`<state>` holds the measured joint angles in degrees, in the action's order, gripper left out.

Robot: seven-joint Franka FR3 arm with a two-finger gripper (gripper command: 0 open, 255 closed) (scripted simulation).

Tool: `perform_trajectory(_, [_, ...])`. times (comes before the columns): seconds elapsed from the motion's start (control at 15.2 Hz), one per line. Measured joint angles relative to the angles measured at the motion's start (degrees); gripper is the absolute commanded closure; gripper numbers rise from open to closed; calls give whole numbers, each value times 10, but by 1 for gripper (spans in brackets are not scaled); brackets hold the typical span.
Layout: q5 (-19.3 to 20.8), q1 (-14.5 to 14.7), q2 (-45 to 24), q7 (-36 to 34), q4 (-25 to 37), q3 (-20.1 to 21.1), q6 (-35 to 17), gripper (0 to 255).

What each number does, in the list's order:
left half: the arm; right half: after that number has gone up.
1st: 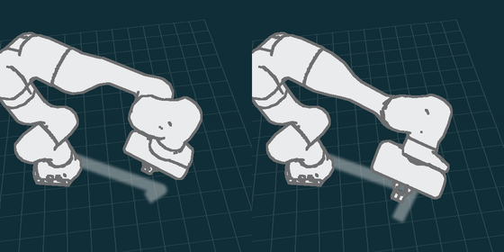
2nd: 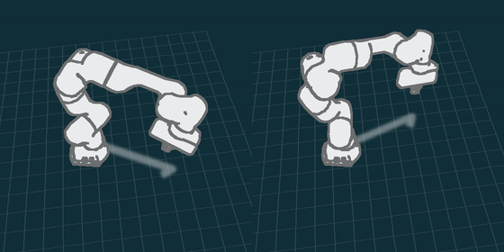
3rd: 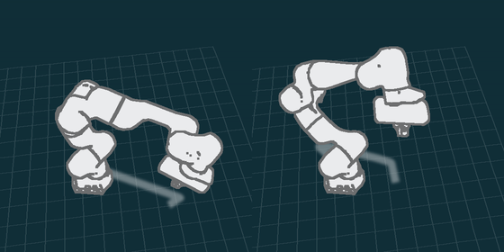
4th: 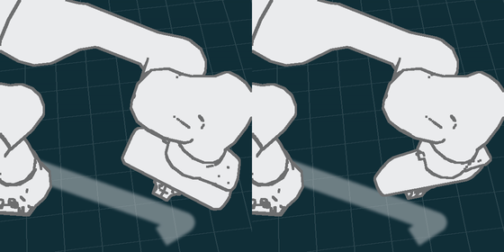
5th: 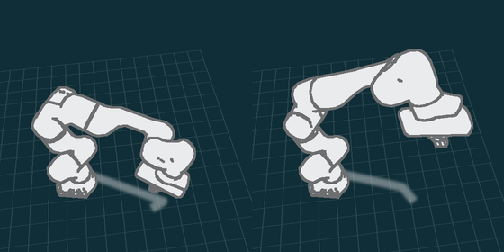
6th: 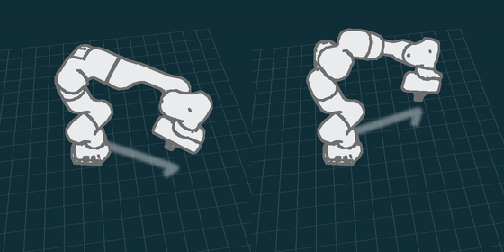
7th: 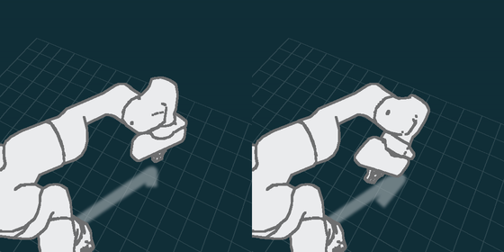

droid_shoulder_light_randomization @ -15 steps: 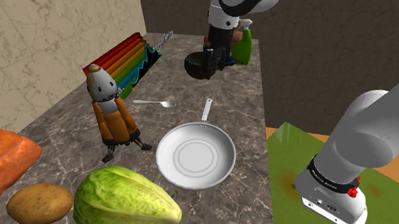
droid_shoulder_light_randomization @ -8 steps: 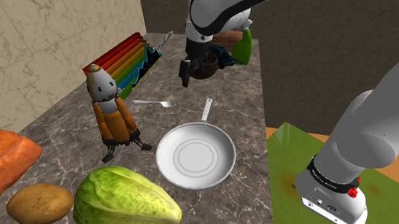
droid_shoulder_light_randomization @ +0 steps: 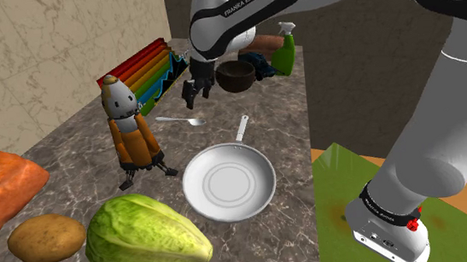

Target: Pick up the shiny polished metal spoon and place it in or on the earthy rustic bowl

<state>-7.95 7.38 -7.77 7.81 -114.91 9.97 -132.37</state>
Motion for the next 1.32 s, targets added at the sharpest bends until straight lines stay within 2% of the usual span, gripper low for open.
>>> perform_trajectory(0.46, [25,25,-134,-9,125,8,-30,0])
perform_trajectory(0.92, [33,35,-179,-14,140,7,-62,0])
perform_trajectory(1.32, [34,35,-183,-14,139,7,-67,0])
